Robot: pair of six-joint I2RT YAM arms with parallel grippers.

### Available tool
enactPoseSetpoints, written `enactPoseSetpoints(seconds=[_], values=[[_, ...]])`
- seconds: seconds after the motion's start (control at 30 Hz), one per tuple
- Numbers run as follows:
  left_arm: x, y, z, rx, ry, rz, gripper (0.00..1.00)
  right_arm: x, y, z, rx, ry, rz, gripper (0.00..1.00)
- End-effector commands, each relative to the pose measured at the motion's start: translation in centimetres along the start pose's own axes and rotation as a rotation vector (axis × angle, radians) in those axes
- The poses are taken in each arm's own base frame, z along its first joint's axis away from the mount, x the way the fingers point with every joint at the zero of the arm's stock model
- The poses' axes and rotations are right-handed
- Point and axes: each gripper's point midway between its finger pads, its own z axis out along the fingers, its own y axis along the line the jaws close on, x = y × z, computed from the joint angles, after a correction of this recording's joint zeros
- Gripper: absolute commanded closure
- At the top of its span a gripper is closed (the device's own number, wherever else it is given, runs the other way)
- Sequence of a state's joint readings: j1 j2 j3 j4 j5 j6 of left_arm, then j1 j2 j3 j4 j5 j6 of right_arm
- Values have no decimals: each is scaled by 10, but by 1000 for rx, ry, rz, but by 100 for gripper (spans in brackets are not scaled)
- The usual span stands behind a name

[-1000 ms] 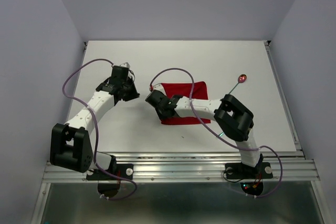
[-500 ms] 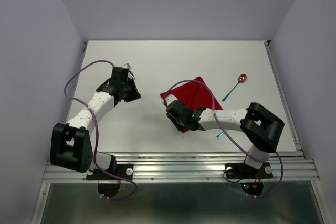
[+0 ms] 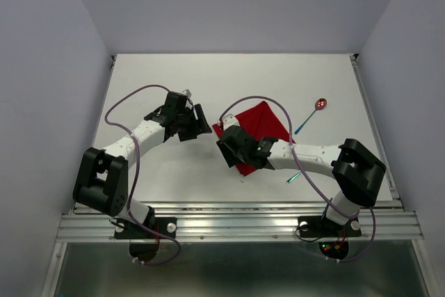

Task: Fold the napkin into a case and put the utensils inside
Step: Move the upper triangle-folded napkin to the center of the board, then smooth out the upper triangle-folded napkin at the center of the board.

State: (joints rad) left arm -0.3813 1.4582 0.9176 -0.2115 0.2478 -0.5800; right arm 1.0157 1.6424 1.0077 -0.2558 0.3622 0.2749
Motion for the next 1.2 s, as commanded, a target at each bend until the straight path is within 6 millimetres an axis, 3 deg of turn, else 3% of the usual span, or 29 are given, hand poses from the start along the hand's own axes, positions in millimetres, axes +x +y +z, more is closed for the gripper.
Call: enactPoseSetpoints(seconds=[0.0,0.13,0.23,0.47,0.83,1.0,1.1,1.17], values=[[-8,-4,4,14,-35,-54,27,-36,-7,4,38,-47,150,42],[-8,-2,7,17,-36,-94,29,-50,-9,19,0,-29,232,47],[-4,-8,10,51,-8,-94,30,-54,-3,18,-45,-21,242,49],[5,-5,25,49,36,-125,30,-33,-8,20,-34,37,175,47],[15,-11,41,82,93,-165,32,-10,1,51,-19,111,113,50],[22,-11,45,90,114,-180,33,-8,-12,56,65,96,135,72],[25,-16,47,109,124,-180,33,-13,-11,55,59,78,148,91],[30,-16,49,111,142,-185,31,-14,-10,54,47,70,152,96]])
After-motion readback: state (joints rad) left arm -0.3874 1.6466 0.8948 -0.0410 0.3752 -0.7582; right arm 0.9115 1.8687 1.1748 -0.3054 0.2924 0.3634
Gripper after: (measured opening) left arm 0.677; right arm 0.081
